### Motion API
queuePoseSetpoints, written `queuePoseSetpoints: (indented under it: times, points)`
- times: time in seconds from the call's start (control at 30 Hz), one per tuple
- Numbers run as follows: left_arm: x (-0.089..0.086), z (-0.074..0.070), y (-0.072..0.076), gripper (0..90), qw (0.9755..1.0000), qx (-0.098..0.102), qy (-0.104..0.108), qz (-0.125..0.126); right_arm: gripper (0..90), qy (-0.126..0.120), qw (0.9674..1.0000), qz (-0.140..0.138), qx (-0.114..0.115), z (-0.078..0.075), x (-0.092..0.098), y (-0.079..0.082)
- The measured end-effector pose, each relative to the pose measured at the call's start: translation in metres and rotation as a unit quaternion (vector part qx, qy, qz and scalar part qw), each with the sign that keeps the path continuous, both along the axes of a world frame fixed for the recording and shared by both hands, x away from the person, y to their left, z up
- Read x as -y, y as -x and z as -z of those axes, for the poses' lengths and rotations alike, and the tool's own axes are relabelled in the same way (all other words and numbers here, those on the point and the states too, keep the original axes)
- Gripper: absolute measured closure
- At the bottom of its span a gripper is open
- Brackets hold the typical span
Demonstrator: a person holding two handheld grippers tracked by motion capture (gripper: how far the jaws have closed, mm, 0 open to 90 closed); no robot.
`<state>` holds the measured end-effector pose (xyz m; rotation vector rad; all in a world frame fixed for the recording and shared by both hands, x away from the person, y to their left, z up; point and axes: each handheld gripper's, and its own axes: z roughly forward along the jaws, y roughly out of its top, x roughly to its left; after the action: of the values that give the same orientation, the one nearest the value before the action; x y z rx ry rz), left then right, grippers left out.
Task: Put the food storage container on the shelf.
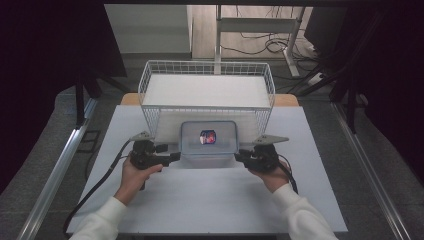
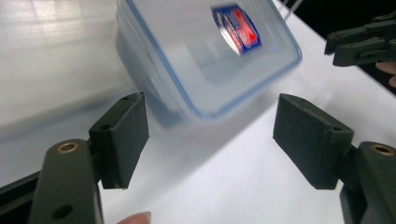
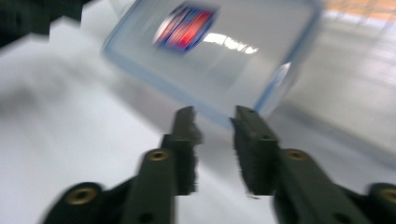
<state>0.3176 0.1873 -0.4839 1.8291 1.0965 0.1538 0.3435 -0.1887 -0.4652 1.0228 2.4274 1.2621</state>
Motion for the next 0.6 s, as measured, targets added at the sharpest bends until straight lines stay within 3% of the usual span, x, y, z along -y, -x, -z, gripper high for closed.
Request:
queuePoseSetpoints:
  times: [0.03,0.1,0.17,0.2,0.3,0.33,0.37,0.4,0.6]
  points:
    - [0.000,0.000,0.000,26.6,1.0000,0.000,0.000,0.000,76.1,0.000,1.0000,0.000,0.000,0.000,0.000,0.000]
    - [0.001,0.000,0.011,26.5,0.9999,0.007,-0.012,0.006,87.0,0.013,0.9995,-0.027,-0.003,0.006,-0.005,0.010]
    - [0.001,0.002,0.022,26.6,0.9997,0.006,-0.017,0.018,88.4,0.026,0.9987,-0.043,-0.012,0.012,-0.011,0.015]
    - [0.002,0.003,0.026,26.6,0.9996,0.005,-0.017,0.021,88.5,0.040,0.9980,-0.048,-0.008,0.014,-0.016,0.018]
    - [0.003,0.006,0.041,26.6,0.9991,-0.001,-0.026,0.033,88.6,0.050,0.9969,-0.060,-0.007,0.019,-0.025,0.019]
    - [0.004,0.007,0.049,27.1,0.9985,-0.001,-0.037,0.040,88.6,0.061,0.9960,-0.065,-0.005,0.021,-0.033,0.019]
    - [0.004,0.007,0.049,27.4,0.9985,-0.001,-0.037,0.040,88.6,0.065,0.9955,-0.069,-0.005,0.023,-0.037,0.018]
    - [0.005,0.006,0.056,27.5,0.9978,0.003,-0.052,0.040,88.6,0.070,0.9950,-0.071,-0.005,0.025,-0.042,0.017]
    - [0.004,0.004,0.061,27.6,0.9979,0.003,-0.050,0.041,88.7,0.093,0.9929,-0.073,-0.005,0.038,-0.068,0.007]
